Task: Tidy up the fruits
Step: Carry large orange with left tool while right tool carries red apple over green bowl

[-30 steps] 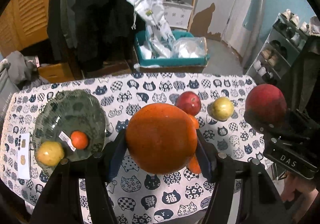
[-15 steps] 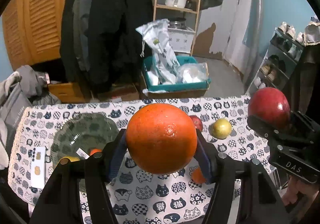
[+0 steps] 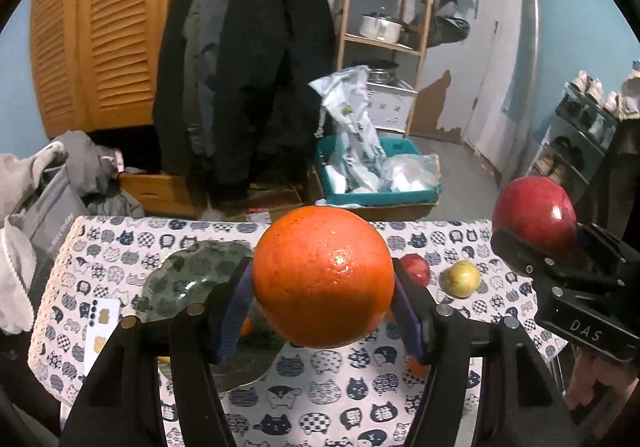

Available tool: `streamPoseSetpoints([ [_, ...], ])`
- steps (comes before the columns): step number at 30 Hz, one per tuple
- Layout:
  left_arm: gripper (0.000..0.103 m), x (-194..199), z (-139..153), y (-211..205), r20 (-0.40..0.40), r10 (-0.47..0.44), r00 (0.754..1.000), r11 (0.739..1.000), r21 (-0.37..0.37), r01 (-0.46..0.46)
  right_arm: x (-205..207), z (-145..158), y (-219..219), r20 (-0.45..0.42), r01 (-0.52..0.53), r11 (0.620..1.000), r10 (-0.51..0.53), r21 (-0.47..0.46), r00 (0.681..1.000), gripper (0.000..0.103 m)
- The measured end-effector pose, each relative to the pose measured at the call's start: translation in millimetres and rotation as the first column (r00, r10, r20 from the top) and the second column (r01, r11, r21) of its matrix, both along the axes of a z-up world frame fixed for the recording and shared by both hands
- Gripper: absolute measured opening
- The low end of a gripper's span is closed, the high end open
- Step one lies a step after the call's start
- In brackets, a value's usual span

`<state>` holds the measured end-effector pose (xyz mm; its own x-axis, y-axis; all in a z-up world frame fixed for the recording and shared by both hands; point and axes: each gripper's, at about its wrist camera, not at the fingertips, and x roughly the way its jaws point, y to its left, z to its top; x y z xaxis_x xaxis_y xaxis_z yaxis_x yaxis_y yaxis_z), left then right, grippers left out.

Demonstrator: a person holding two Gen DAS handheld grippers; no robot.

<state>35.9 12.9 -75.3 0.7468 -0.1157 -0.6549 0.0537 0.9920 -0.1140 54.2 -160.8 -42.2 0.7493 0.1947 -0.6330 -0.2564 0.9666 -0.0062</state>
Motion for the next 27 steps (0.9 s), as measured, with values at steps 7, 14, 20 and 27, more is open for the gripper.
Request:
streamPoseSetpoints([
  [7,0.066,0.9,-2.7,33.9,-0.001,0.068,0.998,0.998,-0.005,-0.068,11.2,3.7,34.1,0.004,-0.053,0.999,0.053,0.012,0.999,0.074],
  [14,0.066,0.3,-4.9,63.9,-0.007,0.12,0.993,0.993,0.0,-0.12,20.9,6.0,69.2,0.001,-0.111,0.994,0.111,0.021,0.994,0.074],
  [20,0.066,4.6,-11.1,91.8,-0.027,0.159,0.987,0.987,0.009,-0.159,34.1,-5.0,97.1,-0.041,-0.167,0.985,0.169,0.044,0.985,0.074],
  [27,0.066,16.6,-24.7,115.6,-0.06,0.196,0.979,0.981,0.018,-0.196,54.6,-26.4,129.2,-0.103,-0.203,0.978,0.207,0.05,0.973,0.074],
])
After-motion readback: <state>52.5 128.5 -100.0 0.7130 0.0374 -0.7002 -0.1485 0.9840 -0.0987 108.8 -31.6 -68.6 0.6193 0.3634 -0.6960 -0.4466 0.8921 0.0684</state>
